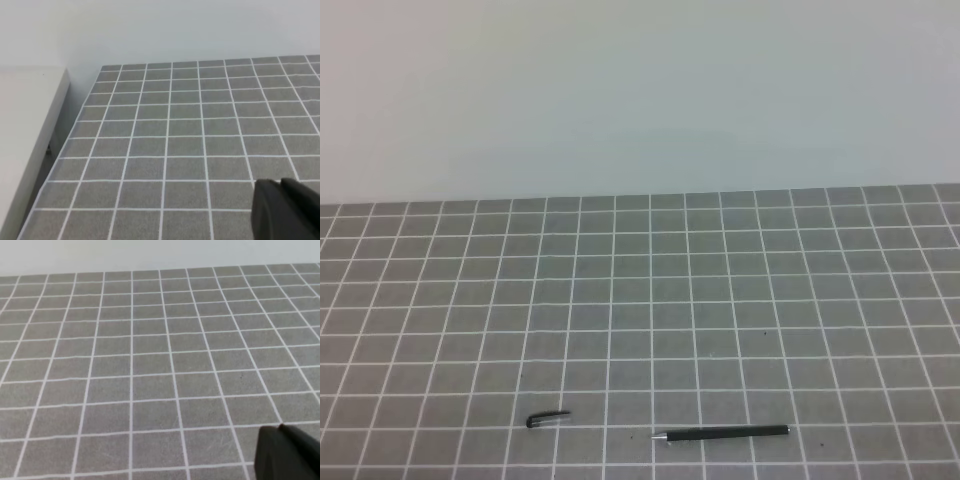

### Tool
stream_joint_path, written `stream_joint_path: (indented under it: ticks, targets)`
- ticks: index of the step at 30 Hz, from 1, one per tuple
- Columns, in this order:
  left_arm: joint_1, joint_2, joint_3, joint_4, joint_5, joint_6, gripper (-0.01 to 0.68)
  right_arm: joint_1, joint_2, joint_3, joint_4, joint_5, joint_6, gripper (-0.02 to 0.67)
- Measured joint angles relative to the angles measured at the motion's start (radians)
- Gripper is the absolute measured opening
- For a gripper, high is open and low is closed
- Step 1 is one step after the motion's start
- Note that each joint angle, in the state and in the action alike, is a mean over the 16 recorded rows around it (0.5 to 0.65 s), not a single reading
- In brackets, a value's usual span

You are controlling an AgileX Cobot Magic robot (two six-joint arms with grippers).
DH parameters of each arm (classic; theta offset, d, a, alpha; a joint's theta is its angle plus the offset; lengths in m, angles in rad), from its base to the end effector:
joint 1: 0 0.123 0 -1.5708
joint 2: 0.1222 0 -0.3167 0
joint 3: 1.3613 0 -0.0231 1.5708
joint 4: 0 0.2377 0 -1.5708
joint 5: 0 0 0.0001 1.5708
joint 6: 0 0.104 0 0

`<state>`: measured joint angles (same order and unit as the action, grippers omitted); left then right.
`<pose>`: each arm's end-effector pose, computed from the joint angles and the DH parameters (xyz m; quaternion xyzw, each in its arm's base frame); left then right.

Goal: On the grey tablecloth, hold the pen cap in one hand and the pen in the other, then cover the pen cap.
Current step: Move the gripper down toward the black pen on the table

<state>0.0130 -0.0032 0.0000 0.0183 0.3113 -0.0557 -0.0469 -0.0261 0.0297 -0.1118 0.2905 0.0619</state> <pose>0.0216 0.0009 0.1822 -0.0218 0.7804 -0.0057 0.6249 0.0213 -0.0043 0.1750 0.0107 0.7757 -0.0414 0.6297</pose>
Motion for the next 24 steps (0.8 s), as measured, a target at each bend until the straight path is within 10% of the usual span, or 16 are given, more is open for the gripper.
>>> stream_joint_path:
  ticks: [24]
  targets:
    - [0.000,0.000,0.000,0.002,0.003,0.000,-0.003,0.000,-0.003,0.004,0.000,0.000,0.000,0.003]
